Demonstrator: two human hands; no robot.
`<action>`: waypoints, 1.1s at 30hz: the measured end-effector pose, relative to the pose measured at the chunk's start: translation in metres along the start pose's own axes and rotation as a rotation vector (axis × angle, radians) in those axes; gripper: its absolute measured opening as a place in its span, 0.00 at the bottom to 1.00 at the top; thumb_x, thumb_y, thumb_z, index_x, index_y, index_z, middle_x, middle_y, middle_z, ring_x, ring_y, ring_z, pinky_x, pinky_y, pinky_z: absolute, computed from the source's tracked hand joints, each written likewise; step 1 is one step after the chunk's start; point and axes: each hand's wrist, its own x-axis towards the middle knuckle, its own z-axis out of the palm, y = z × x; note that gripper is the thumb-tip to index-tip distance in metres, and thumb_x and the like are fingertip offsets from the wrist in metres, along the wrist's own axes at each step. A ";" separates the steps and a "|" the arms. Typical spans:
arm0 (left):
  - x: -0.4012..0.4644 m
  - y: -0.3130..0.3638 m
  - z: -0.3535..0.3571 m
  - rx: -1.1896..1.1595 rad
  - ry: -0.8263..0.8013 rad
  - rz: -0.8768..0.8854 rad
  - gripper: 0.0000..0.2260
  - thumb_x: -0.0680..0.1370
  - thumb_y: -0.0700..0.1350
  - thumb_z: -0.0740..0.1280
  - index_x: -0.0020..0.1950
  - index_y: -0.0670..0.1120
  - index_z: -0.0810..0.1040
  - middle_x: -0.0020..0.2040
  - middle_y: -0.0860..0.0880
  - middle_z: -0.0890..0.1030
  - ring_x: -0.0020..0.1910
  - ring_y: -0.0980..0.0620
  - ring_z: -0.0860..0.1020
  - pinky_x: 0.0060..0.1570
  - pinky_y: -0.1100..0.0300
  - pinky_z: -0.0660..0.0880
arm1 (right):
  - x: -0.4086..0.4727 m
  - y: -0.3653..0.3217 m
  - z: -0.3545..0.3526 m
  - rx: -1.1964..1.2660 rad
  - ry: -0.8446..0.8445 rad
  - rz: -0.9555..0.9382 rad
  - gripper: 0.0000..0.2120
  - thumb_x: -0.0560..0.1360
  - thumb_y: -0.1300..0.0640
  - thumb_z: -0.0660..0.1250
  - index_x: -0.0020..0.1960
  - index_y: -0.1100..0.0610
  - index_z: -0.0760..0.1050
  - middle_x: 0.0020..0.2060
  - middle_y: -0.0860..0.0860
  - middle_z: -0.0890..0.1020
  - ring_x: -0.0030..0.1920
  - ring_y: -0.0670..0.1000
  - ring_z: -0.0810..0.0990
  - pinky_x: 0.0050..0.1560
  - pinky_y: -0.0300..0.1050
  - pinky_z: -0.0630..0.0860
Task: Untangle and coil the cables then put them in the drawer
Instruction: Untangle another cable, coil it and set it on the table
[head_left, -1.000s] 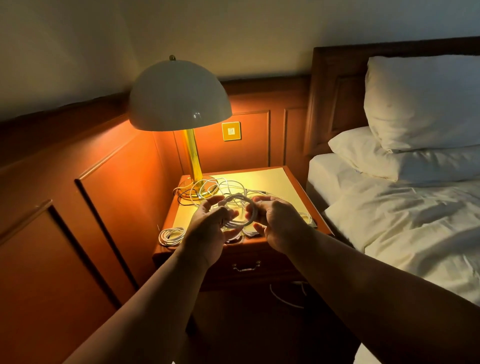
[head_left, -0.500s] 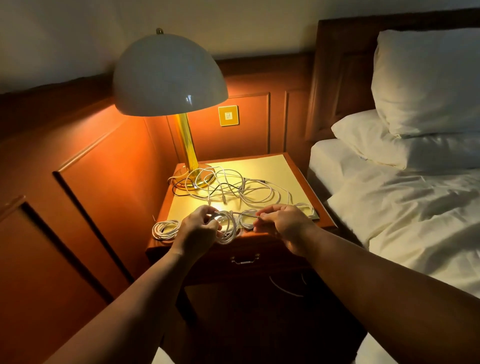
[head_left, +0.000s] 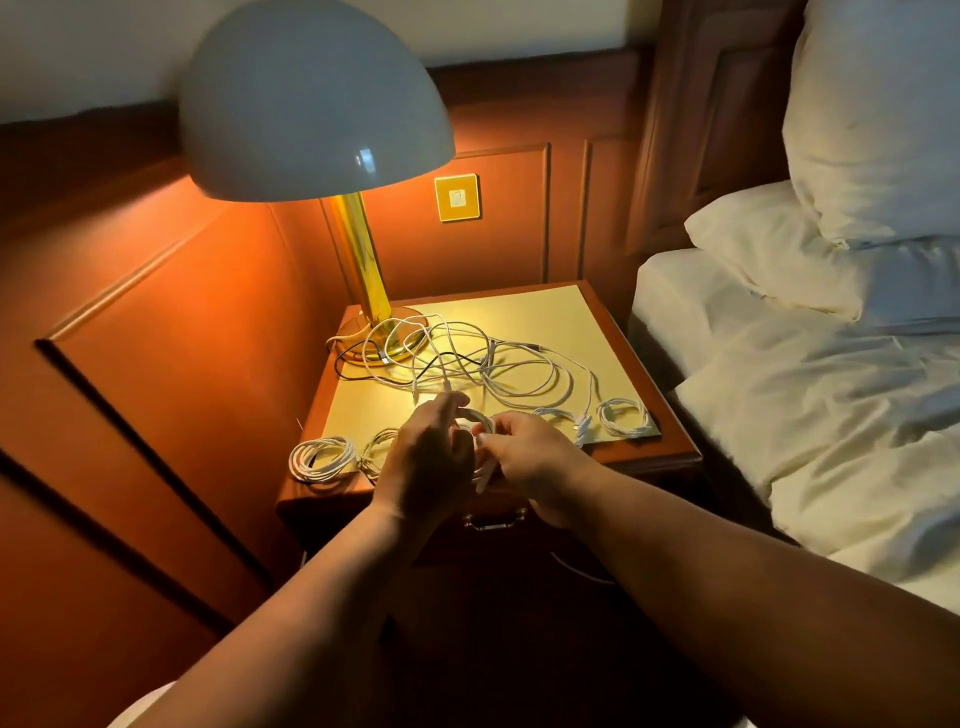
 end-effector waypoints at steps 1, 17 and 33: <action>0.002 -0.003 0.002 0.024 -0.008 0.023 0.15 0.79 0.36 0.64 0.65 0.38 0.74 0.59 0.37 0.81 0.56 0.43 0.81 0.51 0.64 0.76 | 0.004 0.000 0.000 0.064 0.021 0.024 0.08 0.82 0.60 0.59 0.57 0.59 0.76 0.53 0.60 0.81 0.53 0.57 0.82 0.55 0.57 0.81; 0.053 -0.079 -0.028 -0.001 -0.101 -0.302 0.14 0.79 0.39 0.63 0.63 0.45 0.78 0.58 0.48 0.75 0.58 0.51 0.74 0.56 0.60 0.72 | 0.091 -0.022 0.022 0.133 0.016 0.100 0.05 0.79 0.65 0.63 0.55 0.59 0.74 0.53 0.60 0.80 0.52 0.57 0.81 0.52 0.51 0.82; 0.093 -0.196 -0.036 0.290 -0.251 -0.656 0.16 0.78 0.45 0.62 0.66 0.51 0.71 0.63 0.46 0.77 0.57 0.44 0.76 0.55 0.50 0.76 | 0.148 -0.005 0.036 -0.839 -0.027 -0.202 0.16 0.79 0.52 0.65 0.66 0.52 0.73 0.61 0.51 0.79 0.57 0.50 0.77 0.54 0.43 0.74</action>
